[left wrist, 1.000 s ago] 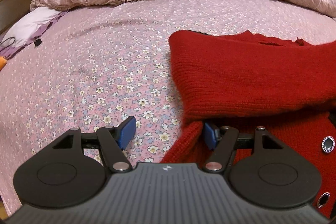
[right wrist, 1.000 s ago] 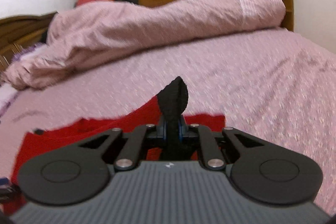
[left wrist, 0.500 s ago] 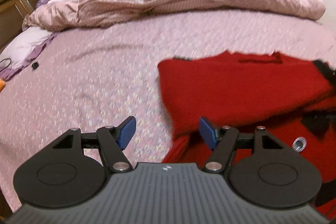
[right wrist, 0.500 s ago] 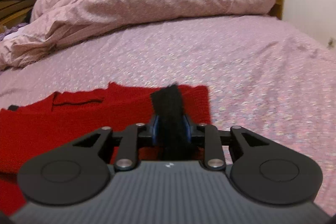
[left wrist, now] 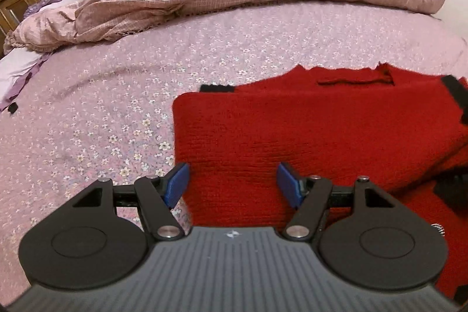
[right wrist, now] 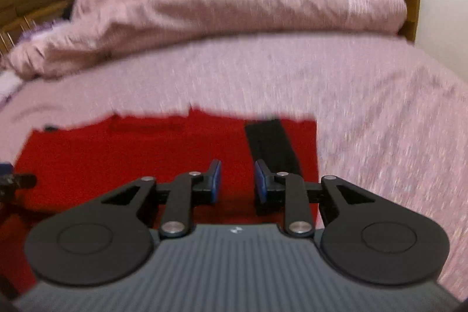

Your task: Fold small clothes

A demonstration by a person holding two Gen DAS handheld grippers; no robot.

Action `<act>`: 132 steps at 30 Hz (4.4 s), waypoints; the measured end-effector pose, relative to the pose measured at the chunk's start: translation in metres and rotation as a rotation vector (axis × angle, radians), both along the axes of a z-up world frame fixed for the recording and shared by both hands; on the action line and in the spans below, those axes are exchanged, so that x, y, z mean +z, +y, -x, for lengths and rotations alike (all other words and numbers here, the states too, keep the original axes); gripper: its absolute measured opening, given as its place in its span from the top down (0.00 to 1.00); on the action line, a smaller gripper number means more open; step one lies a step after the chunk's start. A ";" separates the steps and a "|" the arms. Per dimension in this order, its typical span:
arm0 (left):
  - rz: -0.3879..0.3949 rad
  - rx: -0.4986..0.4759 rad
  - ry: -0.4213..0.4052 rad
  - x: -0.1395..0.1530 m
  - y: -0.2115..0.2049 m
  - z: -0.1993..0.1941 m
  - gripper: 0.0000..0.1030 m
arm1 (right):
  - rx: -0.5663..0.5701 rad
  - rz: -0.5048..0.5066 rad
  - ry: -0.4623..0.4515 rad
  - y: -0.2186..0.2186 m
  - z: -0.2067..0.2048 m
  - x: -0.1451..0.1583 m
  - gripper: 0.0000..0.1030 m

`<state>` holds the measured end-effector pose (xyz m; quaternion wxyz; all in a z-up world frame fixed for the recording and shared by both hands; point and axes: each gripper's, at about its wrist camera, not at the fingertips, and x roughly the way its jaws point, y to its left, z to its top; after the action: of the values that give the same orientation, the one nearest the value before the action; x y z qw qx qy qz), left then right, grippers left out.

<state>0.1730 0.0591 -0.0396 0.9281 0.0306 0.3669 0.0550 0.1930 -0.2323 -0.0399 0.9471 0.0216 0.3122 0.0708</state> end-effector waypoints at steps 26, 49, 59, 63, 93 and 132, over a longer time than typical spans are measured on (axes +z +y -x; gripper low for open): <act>0.051 0.028 0.033 0.029 0.038 0.074 0.19 | -0.028 -0.103 0.066 -0.035 0.090 0.010 0.51; 0.285 0.013 0.203 0.011 0.061 0.199 0.19 | -0.079 -0.137 0.197 -0.075 0.185 0.005 0.51; 0.427 -0.115 0.252 0.003 0.049 0.216 0.19 | -0.036 -0.186 0.241 -0.083 0.203 -0.004 0.50; 0.447 -0.116 0.258 -0.001 0.049 0.218 0.19 | -0.005 -0.172 0.246 -0.080 0.206 -0.004 0.49; 0.496 -0.148 0.336 -0.029 0.036 0.196 0.73 | 0.102 -0.283 0.281 -0.081 0.211 -0.015 0.78; 0.712 0.045 -0.216 0.123 0.082 0.076 0.90 | -0.026 -0.681 -0.188 -0.109 0.071 0.068 0.88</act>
<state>0.0973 0.1410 0.0832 0.9126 -0.3081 0.2636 -0.0527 0.1216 -0.3411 0.0280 0.9110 0.3334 0.1818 0.1606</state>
